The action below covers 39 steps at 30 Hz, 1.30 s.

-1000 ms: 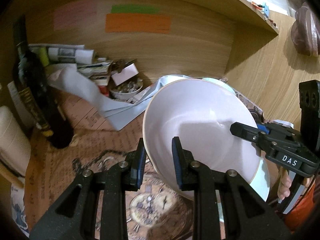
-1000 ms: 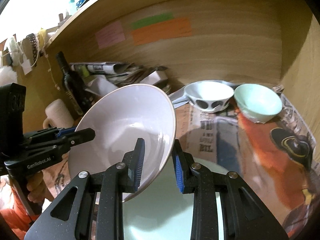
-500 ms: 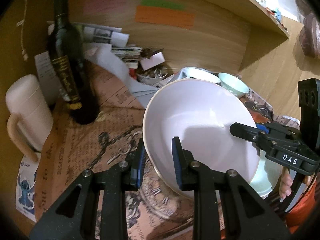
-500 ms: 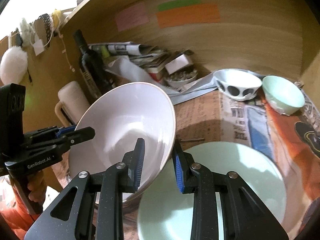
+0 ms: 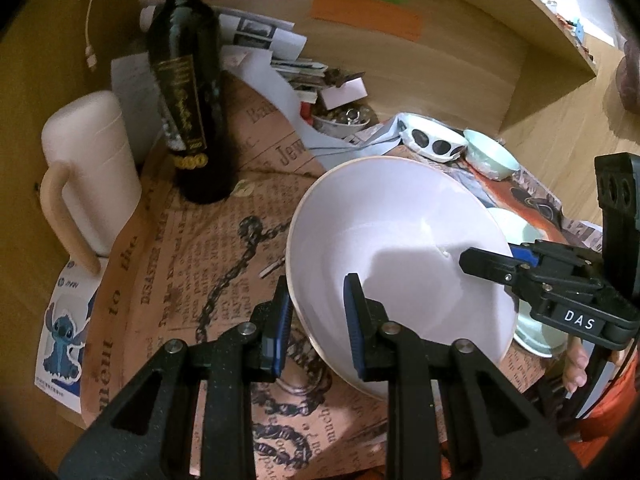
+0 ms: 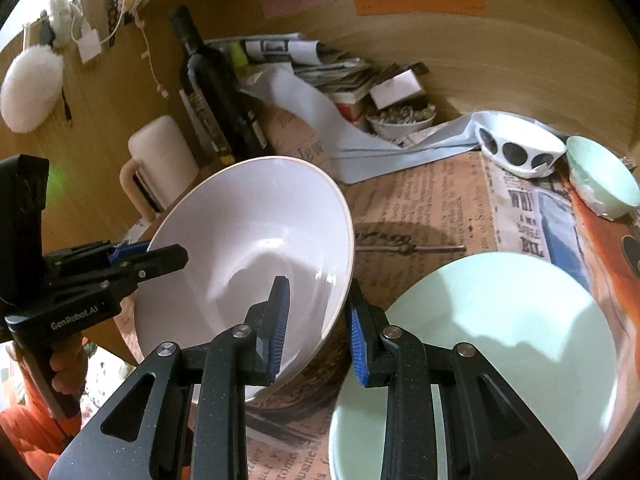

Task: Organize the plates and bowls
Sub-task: 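Lift the mauve bowl with both tools and carry it toward the wine bottle, then lower the mauve bowl onto the newspaper and open both tools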

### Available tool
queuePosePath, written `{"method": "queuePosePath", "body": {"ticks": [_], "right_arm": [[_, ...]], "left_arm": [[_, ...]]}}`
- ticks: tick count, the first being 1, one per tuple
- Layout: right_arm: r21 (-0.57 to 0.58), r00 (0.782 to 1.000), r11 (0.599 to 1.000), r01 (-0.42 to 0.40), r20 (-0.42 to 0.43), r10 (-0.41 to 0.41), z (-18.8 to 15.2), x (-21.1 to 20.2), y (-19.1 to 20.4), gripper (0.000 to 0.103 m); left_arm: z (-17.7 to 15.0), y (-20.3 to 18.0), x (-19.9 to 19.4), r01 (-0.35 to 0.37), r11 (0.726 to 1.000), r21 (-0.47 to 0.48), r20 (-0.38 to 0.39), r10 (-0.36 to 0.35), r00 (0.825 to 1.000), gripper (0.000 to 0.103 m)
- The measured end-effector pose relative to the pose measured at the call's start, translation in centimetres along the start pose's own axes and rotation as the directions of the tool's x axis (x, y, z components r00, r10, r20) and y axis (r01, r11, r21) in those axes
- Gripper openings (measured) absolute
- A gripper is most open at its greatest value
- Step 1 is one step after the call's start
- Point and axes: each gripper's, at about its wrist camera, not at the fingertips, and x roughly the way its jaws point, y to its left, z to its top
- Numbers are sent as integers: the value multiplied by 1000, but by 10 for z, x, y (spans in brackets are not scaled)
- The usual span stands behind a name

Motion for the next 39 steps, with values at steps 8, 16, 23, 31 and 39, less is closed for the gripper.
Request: {"method": "queuePosePath", "body": {"ticks": [8, 16, 23, 31, 39], "right_arm": [[-25, 999, 999, 22, -33, -23, 1, 8, 5, 25], [-42, 997, 998, 52, -57, -55, 3, 17, 5, 28], [-31, 998, 999, 38, -53, -40, 2, 10, 1, 34], [-13, 996, 998, 62, 64, -61, 3, -34, -3, 54], [33, 977, 995, 93, 190, -98, 9, -86, -24, 56]], "left_arm": [[-5, 10, 8, 9, 1000, -27, -29, -10, 1000, 25], [-5, 12, 12, 31, 999, -37, -36, -33, 999, 25], [-7, 12, 13, 35, 999, -34, -29, -36, 999, 28], [-8, 19, -2, -5, 997, -75, 22, 6, 1000, 47], [8, 5, -41, -17, 998, -62, 151, 26, 988, 63]]}}
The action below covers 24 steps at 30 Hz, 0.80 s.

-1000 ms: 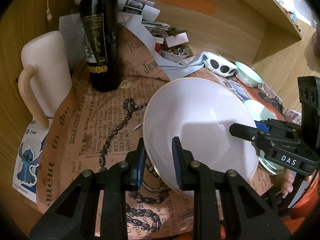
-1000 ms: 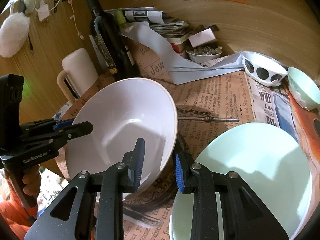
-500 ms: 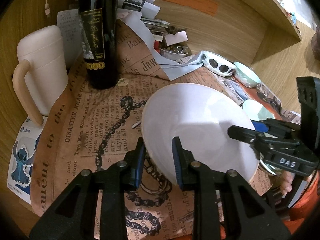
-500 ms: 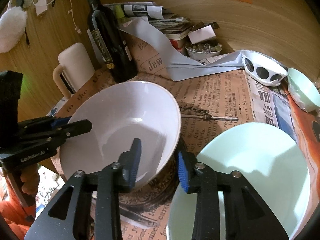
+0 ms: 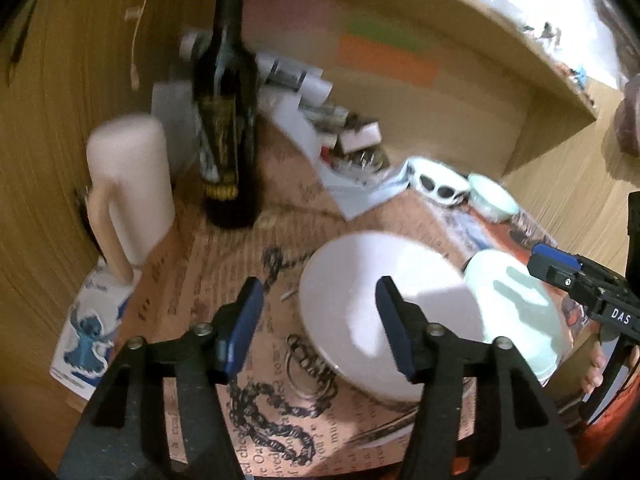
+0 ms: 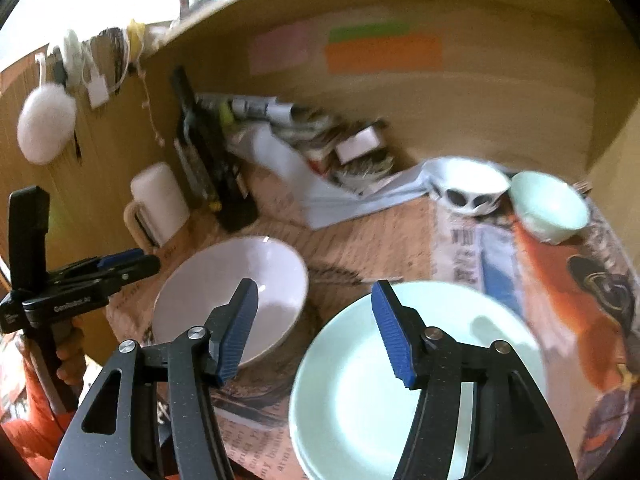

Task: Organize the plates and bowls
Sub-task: 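Lower the mauve bowl onto the newspaper and open both tools, then move both tools to the white black-spotted bowl and close on its rim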

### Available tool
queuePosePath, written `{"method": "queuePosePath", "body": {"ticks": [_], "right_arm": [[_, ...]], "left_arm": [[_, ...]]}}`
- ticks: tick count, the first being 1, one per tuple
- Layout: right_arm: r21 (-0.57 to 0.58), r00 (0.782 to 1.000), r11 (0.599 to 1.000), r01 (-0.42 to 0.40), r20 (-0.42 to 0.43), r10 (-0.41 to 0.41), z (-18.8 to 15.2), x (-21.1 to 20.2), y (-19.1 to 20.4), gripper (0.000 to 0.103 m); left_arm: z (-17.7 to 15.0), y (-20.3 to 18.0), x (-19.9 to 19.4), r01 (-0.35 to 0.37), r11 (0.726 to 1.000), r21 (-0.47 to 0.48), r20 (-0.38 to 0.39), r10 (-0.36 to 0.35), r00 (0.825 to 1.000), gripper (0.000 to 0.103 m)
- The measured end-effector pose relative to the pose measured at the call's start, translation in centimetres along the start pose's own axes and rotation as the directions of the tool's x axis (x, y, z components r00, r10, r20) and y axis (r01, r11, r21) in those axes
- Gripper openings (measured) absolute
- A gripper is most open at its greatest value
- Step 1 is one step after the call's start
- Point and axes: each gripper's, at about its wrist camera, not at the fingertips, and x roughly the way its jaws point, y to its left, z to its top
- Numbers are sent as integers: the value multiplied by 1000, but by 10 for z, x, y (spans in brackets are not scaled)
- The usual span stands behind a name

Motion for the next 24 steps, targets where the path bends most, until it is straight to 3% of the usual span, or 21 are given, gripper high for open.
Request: {"method": "queuePosePath", "body": {"ticks": [3, 6, 11, 24], "right_arm": [[31, 999, 999, 15, 45, -16, 6, -17, -13, 57], [67, 994, 997, 39, 103, -46, 9, -35, -25, 68], [99, 982, 991, 90, 157, -105, 8, -57, -38, 72], [145, 973, 978, 152, 155, -174, 17, -57, -75, 72]], "left_arm": [[9, -13, -9, 11, 1000, 28, 36, -12, 999, 74], [16, -22, -13, 28, 999, 43, 55, -30, 998, 85], [21, -30, -13, 52, 998, 36, 57, -54, 997, 86], [60, -65, 18, 150, 985, 86, 11, -151, 988, 89]]}}
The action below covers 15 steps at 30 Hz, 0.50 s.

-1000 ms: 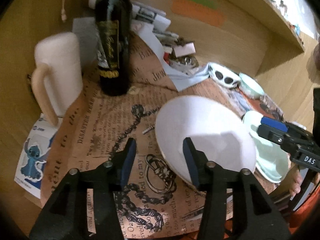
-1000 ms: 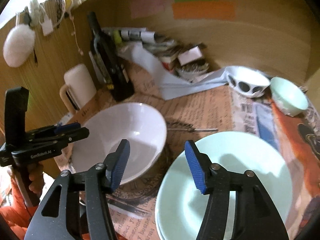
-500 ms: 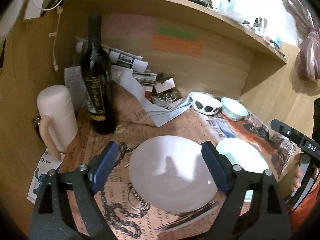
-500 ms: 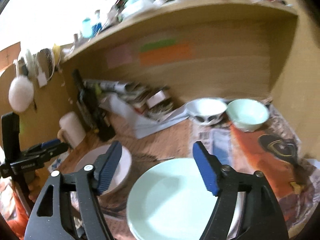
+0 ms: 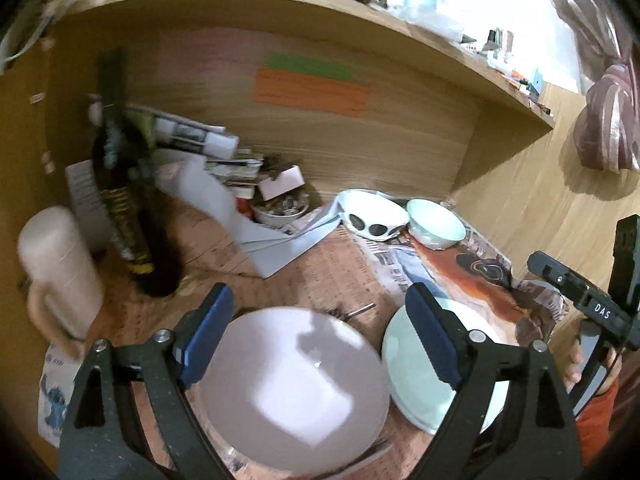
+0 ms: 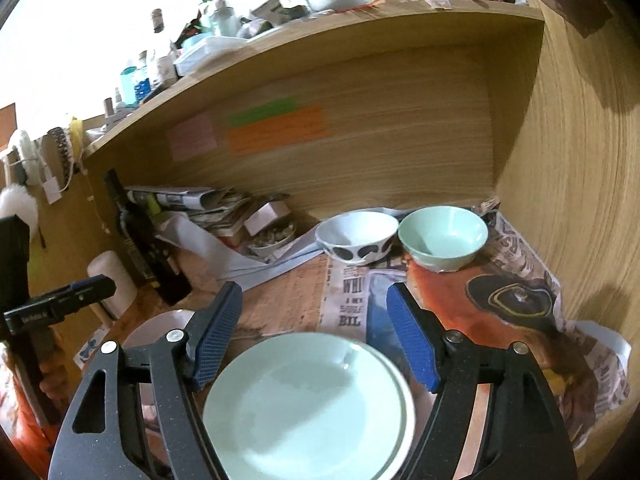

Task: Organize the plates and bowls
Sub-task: 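Move both tools to the white black-spotted bowl and close on its rim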

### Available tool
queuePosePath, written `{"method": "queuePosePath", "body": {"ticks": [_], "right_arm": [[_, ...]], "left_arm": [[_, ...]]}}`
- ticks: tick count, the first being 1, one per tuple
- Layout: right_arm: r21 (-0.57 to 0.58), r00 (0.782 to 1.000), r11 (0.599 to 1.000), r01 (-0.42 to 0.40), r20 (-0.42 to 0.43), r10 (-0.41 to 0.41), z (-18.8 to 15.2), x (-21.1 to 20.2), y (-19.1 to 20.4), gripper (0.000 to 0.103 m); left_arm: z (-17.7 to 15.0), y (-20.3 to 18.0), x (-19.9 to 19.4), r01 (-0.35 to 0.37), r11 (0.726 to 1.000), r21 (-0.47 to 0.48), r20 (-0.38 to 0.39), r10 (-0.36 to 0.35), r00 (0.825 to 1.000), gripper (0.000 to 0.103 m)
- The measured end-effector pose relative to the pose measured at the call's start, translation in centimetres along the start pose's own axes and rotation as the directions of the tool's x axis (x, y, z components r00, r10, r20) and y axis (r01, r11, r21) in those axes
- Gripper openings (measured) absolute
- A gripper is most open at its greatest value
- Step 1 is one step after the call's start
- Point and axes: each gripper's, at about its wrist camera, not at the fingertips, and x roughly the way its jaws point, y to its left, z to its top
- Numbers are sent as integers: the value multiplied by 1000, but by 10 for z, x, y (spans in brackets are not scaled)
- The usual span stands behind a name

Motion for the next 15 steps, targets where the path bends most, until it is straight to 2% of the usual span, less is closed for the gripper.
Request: {"method": "queuePosePath", "body": {"ticks": [9, 15], "right_arm": [[-41, 999, 998, 43, -26, -45, 28, 45, -22, 72], [-17, 996, 999, 33, -81, -34, 39, 82, -43, 72]], "left_arm": [[44, -37, 83, 40, 993, 112, -99, -29, 995, 89], [76, -49, 138, 63, 992, 111, -178, -42, 983, 89]]}}
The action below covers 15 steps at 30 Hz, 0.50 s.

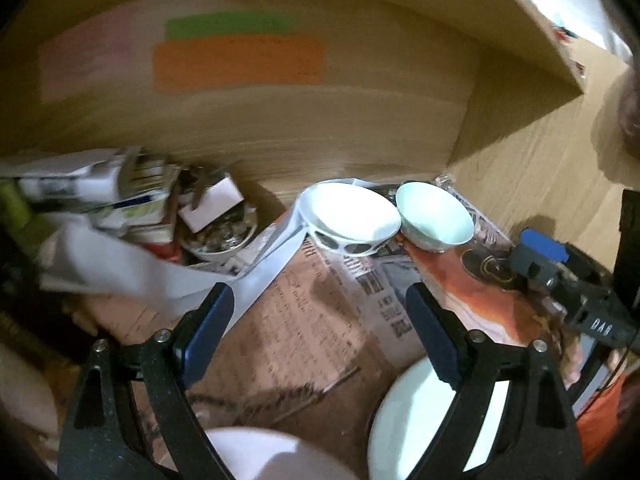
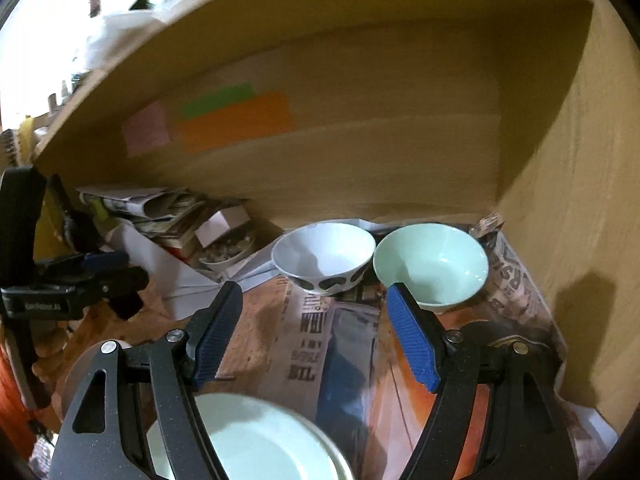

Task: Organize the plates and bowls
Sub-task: 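Move both tools to the white black-spotted bowl and close on its rim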

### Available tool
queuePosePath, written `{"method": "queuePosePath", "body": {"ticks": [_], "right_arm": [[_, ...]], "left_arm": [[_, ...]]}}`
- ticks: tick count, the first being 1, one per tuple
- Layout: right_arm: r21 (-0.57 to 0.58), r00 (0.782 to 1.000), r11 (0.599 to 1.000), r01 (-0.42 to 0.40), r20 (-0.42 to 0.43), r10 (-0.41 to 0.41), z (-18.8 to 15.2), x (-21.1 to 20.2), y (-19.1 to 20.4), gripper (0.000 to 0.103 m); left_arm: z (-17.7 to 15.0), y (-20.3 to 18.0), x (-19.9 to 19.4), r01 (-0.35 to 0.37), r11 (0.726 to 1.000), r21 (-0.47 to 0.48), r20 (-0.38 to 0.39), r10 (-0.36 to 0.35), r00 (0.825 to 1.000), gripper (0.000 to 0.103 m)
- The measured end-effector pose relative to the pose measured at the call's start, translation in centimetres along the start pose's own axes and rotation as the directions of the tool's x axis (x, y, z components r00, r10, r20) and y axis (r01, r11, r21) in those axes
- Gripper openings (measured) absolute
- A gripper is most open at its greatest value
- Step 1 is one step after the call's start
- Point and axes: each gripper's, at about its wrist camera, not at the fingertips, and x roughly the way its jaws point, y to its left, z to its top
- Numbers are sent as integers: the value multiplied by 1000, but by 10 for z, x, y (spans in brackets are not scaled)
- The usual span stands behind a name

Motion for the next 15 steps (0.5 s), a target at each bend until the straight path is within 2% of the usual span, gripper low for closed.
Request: {"method": "queuePosePath", "body": {"ticks": [6, 11, 15], "right_arm": [[12, 999, 1000, -9, -52, 10, 6, 34, -13, 72], [25, 994, 999, -28, -102, 30, 7, 62, -22, 72], [53, 989, 997, -56, -136, 62, 1, 78, -31, 72]], "left_arm": [[27, 3, 50, 36, 997, -66, -89, -42, 995, 89], [36, 9, 103, -21, 992, -121, -191, -3, 982, 89], [40, 11, 131, -63, 989, -130, -231, 31, 972, 89]]}}
